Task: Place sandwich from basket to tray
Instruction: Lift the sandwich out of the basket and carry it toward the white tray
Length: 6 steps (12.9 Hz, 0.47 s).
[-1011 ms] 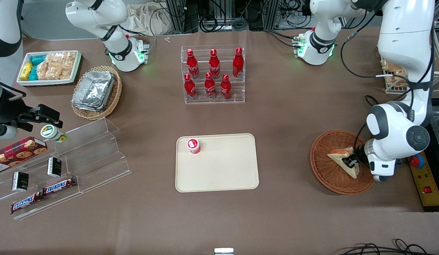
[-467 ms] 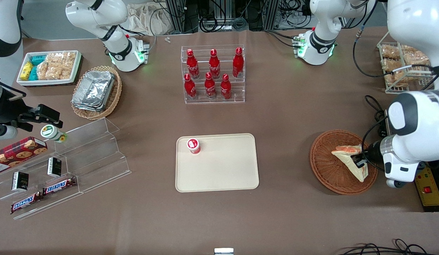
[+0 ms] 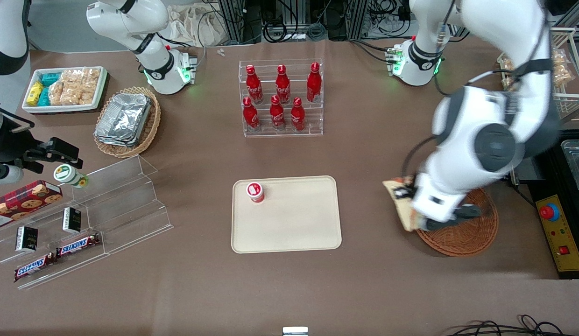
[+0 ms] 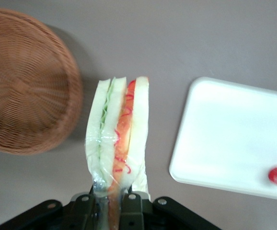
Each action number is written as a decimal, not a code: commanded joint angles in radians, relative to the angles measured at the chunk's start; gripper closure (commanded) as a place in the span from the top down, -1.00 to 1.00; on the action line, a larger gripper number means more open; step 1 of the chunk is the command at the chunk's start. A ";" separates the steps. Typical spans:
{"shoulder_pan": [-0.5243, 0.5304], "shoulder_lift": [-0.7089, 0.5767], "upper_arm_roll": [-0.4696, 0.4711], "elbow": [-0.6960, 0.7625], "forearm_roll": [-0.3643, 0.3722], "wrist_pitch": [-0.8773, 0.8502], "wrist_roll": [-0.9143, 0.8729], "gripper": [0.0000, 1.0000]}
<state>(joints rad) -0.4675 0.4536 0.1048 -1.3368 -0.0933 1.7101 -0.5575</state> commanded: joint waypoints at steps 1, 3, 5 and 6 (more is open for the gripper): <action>-0.074 0.097 0.015 0.099 0.007 -0.007 -0.001 -1.00; -0.076 0.190 -0.013 0.177 -0.034 0.000 0.002 -1.00; -0.080 0.265 -0.048 0.197 -0.042 0.090 -0.002 -1.00; -0.080 0.301 -0.068 0.197 -0.042 0.139 -0.008 -1.00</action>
<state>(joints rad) -0.5486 0.6633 0.0608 -1.2140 -0.1206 1.8045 -0.5614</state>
